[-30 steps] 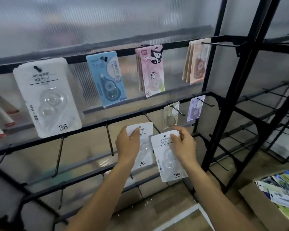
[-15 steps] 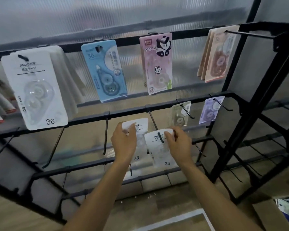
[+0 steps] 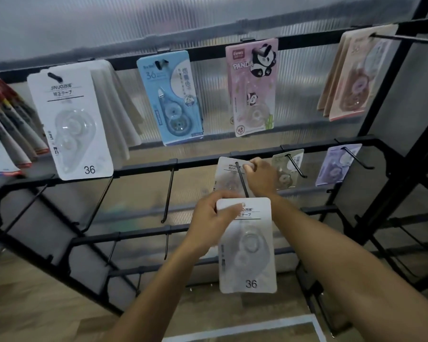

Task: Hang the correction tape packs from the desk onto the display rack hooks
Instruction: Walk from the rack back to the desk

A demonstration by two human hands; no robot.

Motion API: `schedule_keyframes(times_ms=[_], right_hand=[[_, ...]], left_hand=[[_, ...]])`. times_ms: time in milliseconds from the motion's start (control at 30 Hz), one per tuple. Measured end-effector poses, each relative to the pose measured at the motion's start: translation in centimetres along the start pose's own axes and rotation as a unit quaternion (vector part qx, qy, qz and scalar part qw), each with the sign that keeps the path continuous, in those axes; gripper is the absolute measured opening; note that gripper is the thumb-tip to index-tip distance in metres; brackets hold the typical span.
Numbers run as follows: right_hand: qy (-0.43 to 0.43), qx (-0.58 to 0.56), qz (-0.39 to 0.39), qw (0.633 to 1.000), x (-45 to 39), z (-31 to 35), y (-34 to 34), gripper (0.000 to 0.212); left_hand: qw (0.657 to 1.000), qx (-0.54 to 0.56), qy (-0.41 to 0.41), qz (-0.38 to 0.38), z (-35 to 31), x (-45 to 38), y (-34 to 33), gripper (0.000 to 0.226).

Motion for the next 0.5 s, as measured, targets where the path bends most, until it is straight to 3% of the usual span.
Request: schedule_keyframes(times_ms=[267,500], right_hand=[[0.007,-0.007,-0.011,1.0,-0.7,0.1,-0.1,0.013],[0.013,-0.028,-0.006,0.999,-0.4,-0.2,-0.3,0.013]], left_hand=[[0.996,-0.074,0.037,0.022,1.1,-0.1,-1.1,0.01],[0.992,-0.123,0.008,0.023,2.2,-0.3,-1.5,0.012]])
Point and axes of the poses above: each hand's wrist, its own x-axis away from the middle knuckle, its own y-axis out of the back of the hand, z = x × y, the point moved 2 cm from there along -x, towards the middle knuckle, and after that the axes turned 13 degrees about x, right-handed, at the moved point
